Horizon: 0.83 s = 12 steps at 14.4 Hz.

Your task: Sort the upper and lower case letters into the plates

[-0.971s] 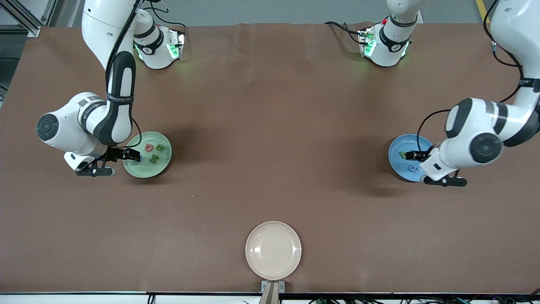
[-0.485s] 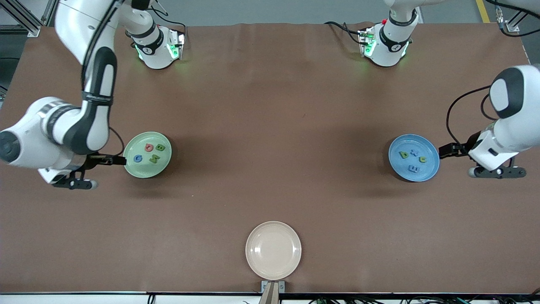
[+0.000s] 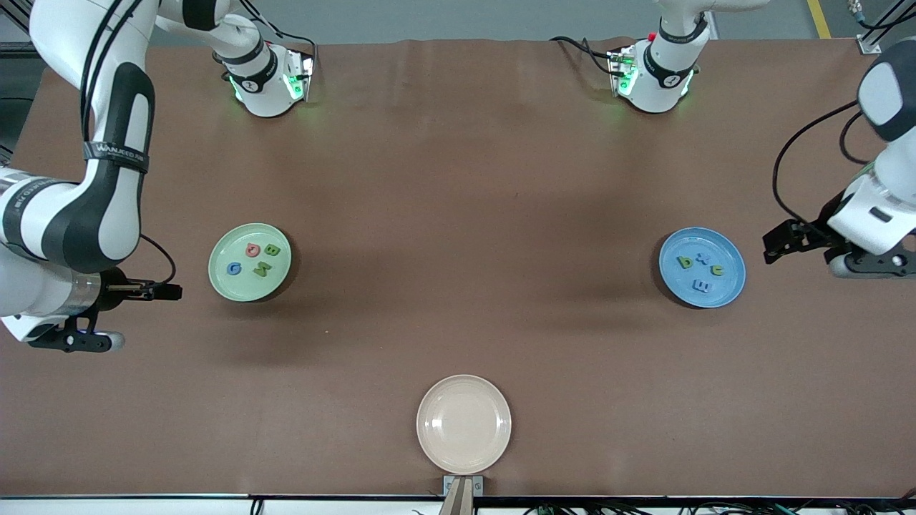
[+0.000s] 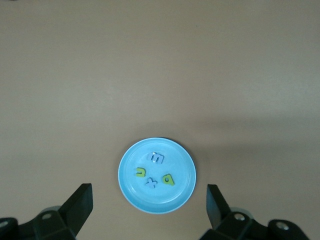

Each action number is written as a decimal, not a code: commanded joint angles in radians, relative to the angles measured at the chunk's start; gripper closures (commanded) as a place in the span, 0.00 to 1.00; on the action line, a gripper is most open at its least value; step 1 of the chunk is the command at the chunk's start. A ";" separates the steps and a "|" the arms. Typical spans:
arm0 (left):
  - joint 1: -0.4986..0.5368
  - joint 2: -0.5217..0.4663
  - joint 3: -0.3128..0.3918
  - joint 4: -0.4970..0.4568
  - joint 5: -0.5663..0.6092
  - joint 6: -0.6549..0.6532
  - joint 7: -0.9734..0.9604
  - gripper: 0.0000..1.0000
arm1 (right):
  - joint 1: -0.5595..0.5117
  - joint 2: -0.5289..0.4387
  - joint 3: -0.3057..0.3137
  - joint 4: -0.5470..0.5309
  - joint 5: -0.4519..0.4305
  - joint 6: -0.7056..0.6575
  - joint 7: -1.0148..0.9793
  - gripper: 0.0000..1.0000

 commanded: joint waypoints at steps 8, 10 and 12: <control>0.017 -0.092 0.009 0.103 -0.044 -0.249 0.021 0.00 | -0.421 -0.266 0.607 -0.048 -0.288 -0.005 0.198 0.00; 0.017 -0.098 0.006 0.105 -0.045 -0.251 0.021 0.00 | -0.527 -0.306 0.753 -0.071 -0.363 -0.005 0.198 0.00; 0.016 -0.125 0.004 0.108 -0.044 -0.266 0.020 0.00 | -0.571 -0.337 0.797 -0.097 -0.377 -0.003 0.198 0.00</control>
